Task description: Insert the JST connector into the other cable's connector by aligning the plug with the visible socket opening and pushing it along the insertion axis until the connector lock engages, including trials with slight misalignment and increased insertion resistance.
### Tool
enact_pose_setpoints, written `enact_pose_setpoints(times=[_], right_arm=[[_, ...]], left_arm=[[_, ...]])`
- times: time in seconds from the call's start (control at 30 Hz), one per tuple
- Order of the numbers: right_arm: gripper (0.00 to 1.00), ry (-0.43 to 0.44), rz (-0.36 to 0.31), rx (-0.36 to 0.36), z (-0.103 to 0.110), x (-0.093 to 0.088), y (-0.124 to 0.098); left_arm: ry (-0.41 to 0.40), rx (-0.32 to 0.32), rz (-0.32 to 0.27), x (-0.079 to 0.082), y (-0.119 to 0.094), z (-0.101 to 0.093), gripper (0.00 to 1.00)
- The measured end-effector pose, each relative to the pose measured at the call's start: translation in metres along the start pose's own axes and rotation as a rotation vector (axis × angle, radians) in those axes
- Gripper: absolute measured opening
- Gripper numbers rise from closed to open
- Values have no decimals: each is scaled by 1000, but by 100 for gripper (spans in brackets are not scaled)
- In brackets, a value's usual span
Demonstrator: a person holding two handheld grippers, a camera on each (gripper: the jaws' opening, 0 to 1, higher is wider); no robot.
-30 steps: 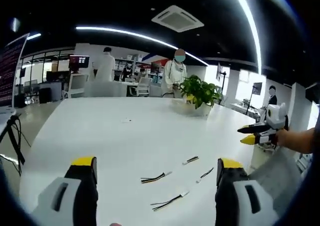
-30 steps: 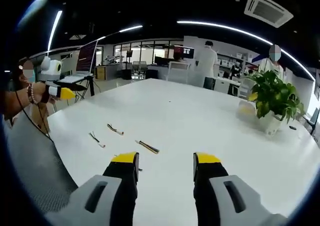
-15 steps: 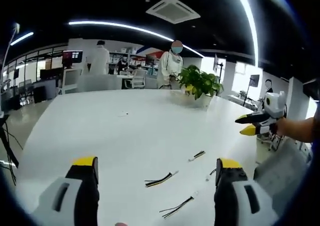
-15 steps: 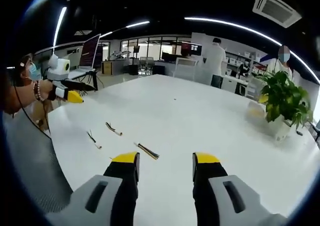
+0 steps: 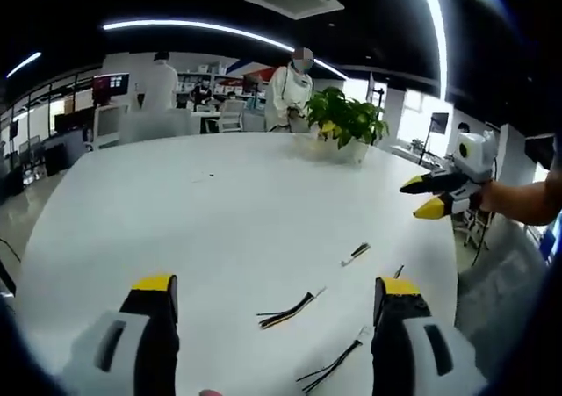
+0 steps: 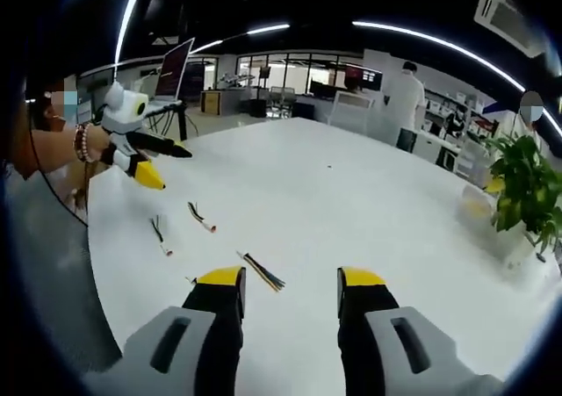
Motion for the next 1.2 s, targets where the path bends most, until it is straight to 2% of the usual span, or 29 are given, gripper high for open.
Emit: enact_pose_setpoints(times=[0.3,0.53,0.63,0.73,0.87,0.9,1.0,1.2], right_arm=[[39,-23,14,49,-6,-1,23],[40,-63,47,105,-2,-4,40],[39,-75,62,139,0,-7,45],[38,-89,87,182,3,-12,53],[36,-107,110,206,5,-16,62],[35,-105,115,219,6,-17,65],[35,-117,132,251,10,-19,73],[32,-146,126,304,20,-18,86]], left_arm=[[41,-56,49,-5,24,2,90],[91,-118,86,-16,39,-1,82],[109,-145,77,-17,44,-2,74],[118,-167,70,-21,51,-1,70],[150,-192,80,-28,58,-1,64],[168,-215,77,-29,60,-2,62],[103,-252,49,-32,63,-6,53],[129,-267,50,-36,66,-7,52]])
Point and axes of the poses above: the point that each gripper's makers call its tool centre point, and the gripper's own axes: y roughly forward along the fingers, z roughly to its left, x roughly out of its top, the point moved 8 cm from there along -y, roughly backward along the fingers, and after that the axes turned 3 degrees about y, right-handed, at the moved point
